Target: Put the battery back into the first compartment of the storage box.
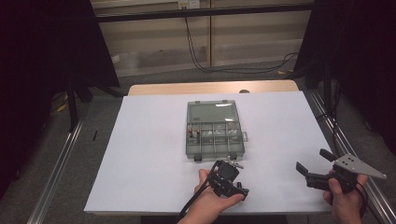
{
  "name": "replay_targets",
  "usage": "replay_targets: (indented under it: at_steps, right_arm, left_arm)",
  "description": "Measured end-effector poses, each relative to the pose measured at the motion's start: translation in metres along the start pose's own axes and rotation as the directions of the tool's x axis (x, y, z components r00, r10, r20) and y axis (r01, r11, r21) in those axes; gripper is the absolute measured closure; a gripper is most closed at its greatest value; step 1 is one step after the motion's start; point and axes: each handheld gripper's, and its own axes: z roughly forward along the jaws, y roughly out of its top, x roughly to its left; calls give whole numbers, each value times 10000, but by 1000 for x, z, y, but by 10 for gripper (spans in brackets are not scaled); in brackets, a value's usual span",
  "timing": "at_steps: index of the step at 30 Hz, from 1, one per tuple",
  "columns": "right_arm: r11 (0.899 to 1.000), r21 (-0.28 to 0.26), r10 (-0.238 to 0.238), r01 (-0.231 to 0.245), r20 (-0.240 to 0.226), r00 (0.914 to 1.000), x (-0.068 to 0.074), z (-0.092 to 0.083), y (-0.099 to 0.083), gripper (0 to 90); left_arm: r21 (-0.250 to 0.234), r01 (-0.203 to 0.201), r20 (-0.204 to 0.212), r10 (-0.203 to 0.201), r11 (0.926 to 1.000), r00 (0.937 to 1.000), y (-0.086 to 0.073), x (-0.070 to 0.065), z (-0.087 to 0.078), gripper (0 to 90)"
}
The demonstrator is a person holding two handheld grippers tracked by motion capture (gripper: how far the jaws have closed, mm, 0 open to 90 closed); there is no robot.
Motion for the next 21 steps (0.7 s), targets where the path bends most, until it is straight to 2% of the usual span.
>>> replay_targets:
  at_steps: [10, 13, 18, 19, 21]
  right_arm:
    - [10000, 18, 18, -18, -24, 10000, -1, 0, 0, 0]
    - [10000, 39, 6, -6, -27, 10000, -1, 0, 0, 0]
    - [10000, 39, 14, -14, -23, 10000, -1, -1, 0, 0]
    - [10000, 65, 30, -30, -25, 10000, -1, -1, 0, 0]
    - [10000, 59, 37, -37, -25, 10000, -1, -1, 0, 0]
  left_arm:
    - [256, -65, -353, 74, 9997, 9994, -2, -5, 4, 548]
    - [280, -244, -490, 258, 9993, 9985, -2, -4, 4, 601]
    - [297, -320, -749, 342, 9990, 9966, -3, -4, 4, 681]
    - [333, -499, -792, 524, 9982, 9955, -3, -4, 4, 693]
    - [202, -560, -910, 576, 9982, 9942, -3, -5, 5, 719]
